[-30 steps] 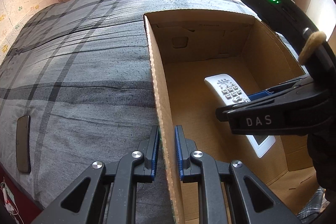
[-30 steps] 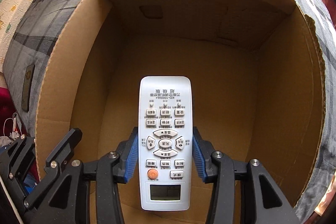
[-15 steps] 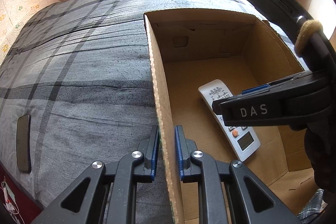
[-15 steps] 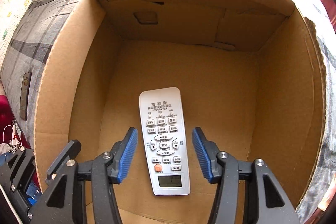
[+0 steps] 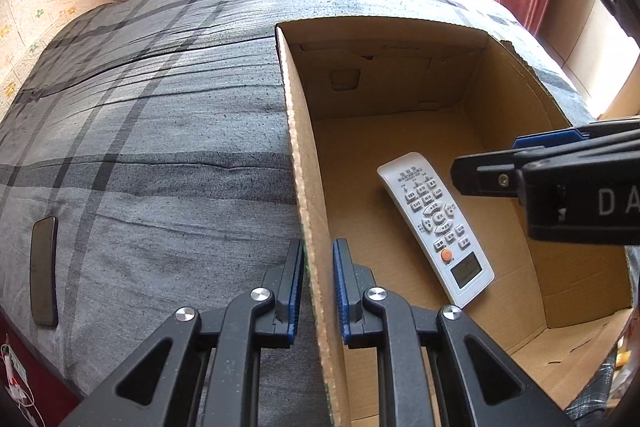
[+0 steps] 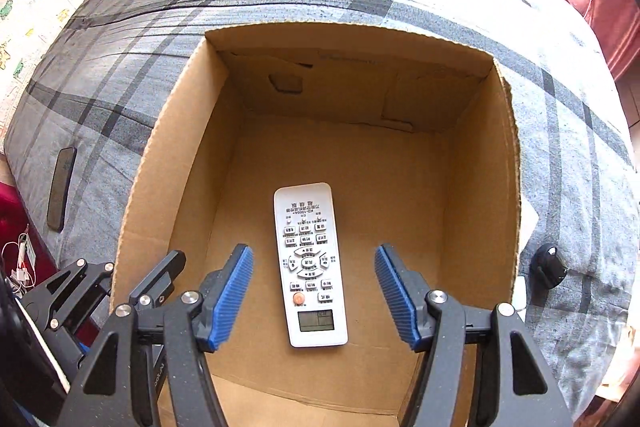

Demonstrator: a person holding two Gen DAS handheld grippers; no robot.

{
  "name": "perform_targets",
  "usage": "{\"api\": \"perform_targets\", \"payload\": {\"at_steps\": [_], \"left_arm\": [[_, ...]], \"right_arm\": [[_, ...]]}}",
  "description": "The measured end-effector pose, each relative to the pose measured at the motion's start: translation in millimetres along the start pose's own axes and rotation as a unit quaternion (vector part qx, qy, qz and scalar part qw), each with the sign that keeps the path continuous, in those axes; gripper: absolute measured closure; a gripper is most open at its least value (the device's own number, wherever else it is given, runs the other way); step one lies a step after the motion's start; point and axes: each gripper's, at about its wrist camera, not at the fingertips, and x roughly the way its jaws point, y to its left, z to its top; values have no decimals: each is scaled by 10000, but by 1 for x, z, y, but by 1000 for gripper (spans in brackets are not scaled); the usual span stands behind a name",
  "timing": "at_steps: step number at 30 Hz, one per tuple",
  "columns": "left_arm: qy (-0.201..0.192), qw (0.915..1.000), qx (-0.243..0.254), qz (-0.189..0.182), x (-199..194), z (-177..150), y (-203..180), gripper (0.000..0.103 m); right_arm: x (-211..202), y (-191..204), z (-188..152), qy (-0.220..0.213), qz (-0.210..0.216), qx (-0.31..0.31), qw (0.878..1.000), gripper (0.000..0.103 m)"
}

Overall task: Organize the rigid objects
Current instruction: 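Move the right gripper back over the remaining items beside the box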

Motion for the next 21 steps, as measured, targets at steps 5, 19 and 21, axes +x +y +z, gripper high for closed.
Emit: {"api": "perform_targets", "payload": {"at_steps": [5, 19, 21], "left_arm": [[7, 10000, 38, 44, 0, 0, -2, 87], [13, 9999, 73, 107, -2, 0, -6, 87], [12, 9999, 77, 105, -2, 0, -6, 87]], "right_arm": [[-17, -6, -1, -91, -32, 33, 9999, 36], [-55, -50, -18, -384, -212, 251, 9987, 14], [-59, -63, -22, -390, -210, 342, 9984, 12]]}}
